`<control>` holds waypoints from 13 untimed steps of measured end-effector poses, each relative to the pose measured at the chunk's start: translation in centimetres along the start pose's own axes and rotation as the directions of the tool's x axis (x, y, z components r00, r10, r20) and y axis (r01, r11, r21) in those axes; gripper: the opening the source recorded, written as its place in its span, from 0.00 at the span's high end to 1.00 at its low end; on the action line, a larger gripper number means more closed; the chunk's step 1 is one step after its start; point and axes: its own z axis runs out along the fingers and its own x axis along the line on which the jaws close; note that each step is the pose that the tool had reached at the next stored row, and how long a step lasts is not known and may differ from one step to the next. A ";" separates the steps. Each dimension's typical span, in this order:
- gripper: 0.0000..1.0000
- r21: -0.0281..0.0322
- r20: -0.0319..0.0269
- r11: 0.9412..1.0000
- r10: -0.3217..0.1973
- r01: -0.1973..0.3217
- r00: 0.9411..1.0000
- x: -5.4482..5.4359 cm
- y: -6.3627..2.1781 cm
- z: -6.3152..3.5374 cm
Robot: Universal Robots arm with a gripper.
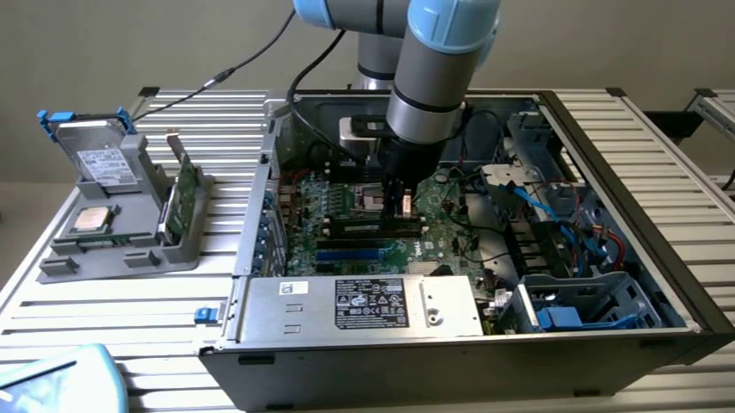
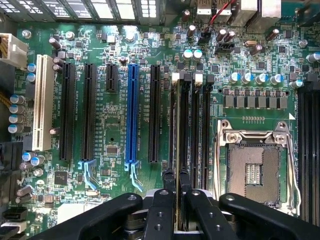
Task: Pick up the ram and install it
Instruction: 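Insert the ram into the slot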
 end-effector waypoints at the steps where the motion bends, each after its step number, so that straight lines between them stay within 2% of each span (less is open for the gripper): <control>1: 0.85 0.000 0.000 1.000 0.000 0.000 1.000 0.0 0.00 0.00; 11: 0.84 0.000 0.000 1.000 0.000 0.000 1.000 0.0 0.00 0.01; 13: 0.71 0.000 0.000 1.000 0.000 0.000 1.000 0.0 0.00 0.01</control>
